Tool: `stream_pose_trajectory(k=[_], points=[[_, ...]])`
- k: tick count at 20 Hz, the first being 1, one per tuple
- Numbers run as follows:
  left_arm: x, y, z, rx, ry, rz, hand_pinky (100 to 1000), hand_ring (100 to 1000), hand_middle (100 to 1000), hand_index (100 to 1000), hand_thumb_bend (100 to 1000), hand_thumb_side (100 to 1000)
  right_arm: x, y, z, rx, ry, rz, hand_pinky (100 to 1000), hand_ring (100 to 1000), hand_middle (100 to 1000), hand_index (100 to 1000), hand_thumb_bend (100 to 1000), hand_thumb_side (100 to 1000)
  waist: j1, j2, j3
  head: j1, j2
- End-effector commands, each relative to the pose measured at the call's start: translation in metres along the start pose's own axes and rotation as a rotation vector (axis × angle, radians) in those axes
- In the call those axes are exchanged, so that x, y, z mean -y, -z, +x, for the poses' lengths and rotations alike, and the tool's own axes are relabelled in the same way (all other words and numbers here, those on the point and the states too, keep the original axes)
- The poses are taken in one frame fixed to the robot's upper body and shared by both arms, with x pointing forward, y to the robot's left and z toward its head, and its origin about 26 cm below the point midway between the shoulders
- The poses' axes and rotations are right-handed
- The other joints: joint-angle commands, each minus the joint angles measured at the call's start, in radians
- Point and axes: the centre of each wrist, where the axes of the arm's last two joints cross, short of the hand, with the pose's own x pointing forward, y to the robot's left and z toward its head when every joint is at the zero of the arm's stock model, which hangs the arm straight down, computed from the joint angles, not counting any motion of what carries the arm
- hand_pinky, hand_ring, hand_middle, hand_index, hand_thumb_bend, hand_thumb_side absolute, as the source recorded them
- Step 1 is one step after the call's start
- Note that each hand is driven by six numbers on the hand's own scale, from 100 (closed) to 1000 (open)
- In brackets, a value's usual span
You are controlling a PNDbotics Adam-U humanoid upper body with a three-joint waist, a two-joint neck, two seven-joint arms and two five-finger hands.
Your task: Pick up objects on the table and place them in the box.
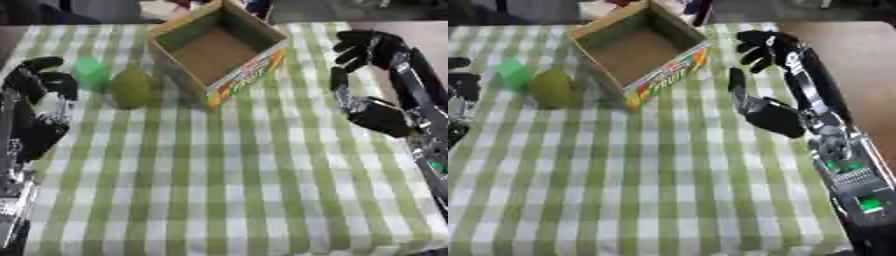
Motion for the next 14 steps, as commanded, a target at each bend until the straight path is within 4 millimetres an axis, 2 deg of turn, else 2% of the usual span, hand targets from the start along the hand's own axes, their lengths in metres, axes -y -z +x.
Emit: stream_pose_trajectory(k=[1,8,14], points=[[-0.007,0.005,0.005,0.027,0.016,0.008,662,686,731,786,298,496,0.007,0.003,0.001,0.014,-0.023,-0.012,584,657,682,855,100,378,0.001,-0.015,0.0,-0.001,0.002],[-0.013,0.008,0.006,0.034,0.051,-0.011,673,703,743,797,321,502,0.007,0.002,0.001,0.014,-0.023,-0.01,584,657,682,856,100,379,0.002,-0.016,-0.001,0.001,0.003],[-0.038,0.02,0.009,0.048,0.188,-0.086,699,742,775,826,356,499,0.007,0.002,0.001,0.012,-0.027,-0.005,584,657,682,856,100,379,0.004,-0.018,-0.005,0.0,0.004]])
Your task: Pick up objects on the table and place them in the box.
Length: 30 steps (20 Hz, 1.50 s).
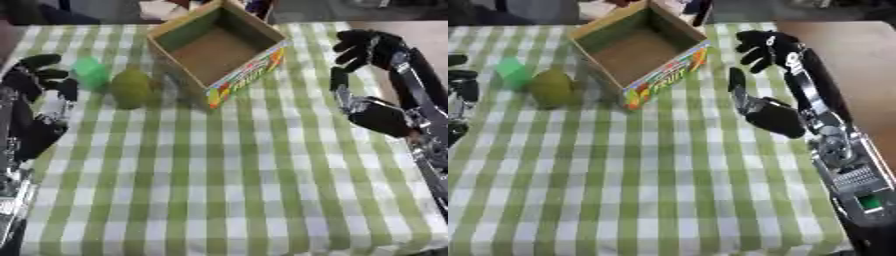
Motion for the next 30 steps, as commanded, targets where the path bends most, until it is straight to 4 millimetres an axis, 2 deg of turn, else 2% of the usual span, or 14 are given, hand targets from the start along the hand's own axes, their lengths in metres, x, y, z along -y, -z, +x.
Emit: stream_pose_trajectory(k=[1,12,17,23,30], points=[[-0.025,0.012,0.003,0.023,0.105,-0.033,700,745,778,830,360,498,0.007,0.002,0.001,0.011,-0.024,-0.005,584,657,682,856,100,379,0.002,-0.017,-0.003,0.0,0.004],[-0.095,0.051,-0.016,-0.097,0.432,-0.183,738,789,829,894,437,528,0.006,0.001,0.0,0.011,-0.026,0.008,584,657,682,856,100,379,0.007,-0.02,-0.014,0.003,0.005],[-0.118,0.07,-0.025,-0.2,0.584,-0.278,740,787,830,903,478,517,0.005,0.001,0.0,0.014,-0.024,0.015,584,657,682,856,100,379,0.006,-0.023,-0.021,0.007,0.005],[-0.128,0.091,-0.038,-0.31,0.685,-0.372,741,784,830,912,556,541,0.004,0.001,-0.001,0.013,-0.021,0.021,584,657,682,856,100,380,0.006,-0.027,-0.024,0.008,0.005],[-0.114,0.102,-0.069,-0.408,0.715,-0.449,738,780,824,910,647,583,0.003,0.0,-0.001,0.009,-0.019,0.024,584,658,682,856,100,380,0.005,-0.031,-0.022,0.007,0.005]])
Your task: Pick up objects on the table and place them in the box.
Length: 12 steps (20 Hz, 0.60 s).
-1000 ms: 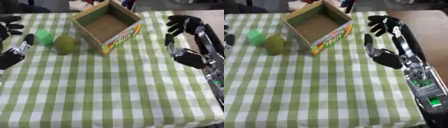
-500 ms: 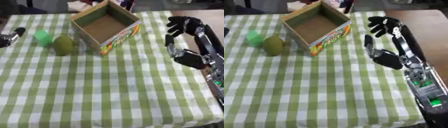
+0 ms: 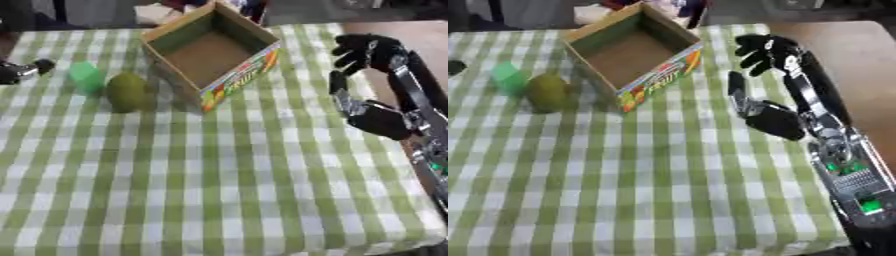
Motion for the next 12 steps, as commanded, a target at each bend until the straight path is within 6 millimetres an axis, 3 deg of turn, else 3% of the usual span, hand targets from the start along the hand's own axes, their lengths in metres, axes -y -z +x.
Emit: stream_pose_trajectory(k=[1,12], points=[[-0.002,0.009,-0.006,-0.025,0.043,-0.027,737,779,823,909,651,584,0.006,0.002,0.001,0.013,-0.023,0.002,584,658,681,856,100,380,0.0,-0.02,0.002,0.002,0.005],[0.032,0.036,-0.006,-0.04,0.096,-0.138,735,774,817,905,676,588,0.005,0.001,0.001,0.01,-0.019,0.004,584,658,681,856,100,382,-0.007,-0.024,0.007,0.003,0.005]])
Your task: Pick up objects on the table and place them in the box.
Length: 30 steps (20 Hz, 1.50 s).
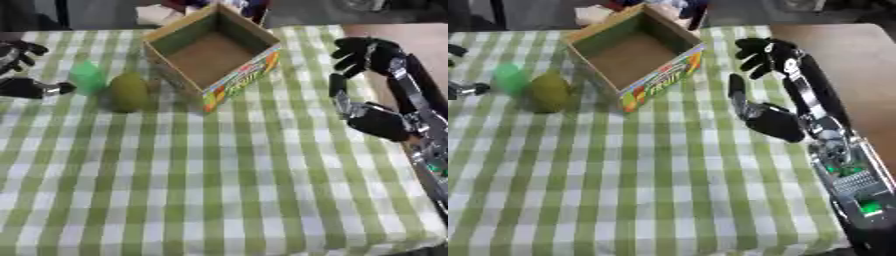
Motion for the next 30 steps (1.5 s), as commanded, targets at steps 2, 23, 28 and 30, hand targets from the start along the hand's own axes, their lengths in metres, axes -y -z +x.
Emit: stream_pose_trajectory(k=[2,23,28,30], points=[[-0.009,0.004,0.0,0.017,0.019,0.002,736,774,816,905,685,591,0.006,0.002,0.002,0.014,-0.019,-0.001,584,658,681,856,100,383,0.0,-0.018,0.001,0.004,0.005],[0.002,0.023,0.015,-0.071,0.011,0.111,724,749,788,888,596,562,0.003,0.003,0.003,0.021,-0.008,0.004,584,658,680,856,100,384,-0.003,-0.011,-0.013,0.02,0.005],[0.009,0.025,0.013,-0.107,-0.003,0.115,716,733,768,876,568,550,0.003,0.004,0.004,0.023,-0.006,0.005,583,658,679,856,100,384,-0.003,-0.01,-0.017,0.023,0.005],[0.014,0.026,0.013,-0.115,-0.009,0.107,713,725,759,867,554,541,0.003,0.004,0.004,0.024,-0.005,0.005,583,658,679,856,100,384,-0.003,-0.009,-0.018,0.023,0.005]])
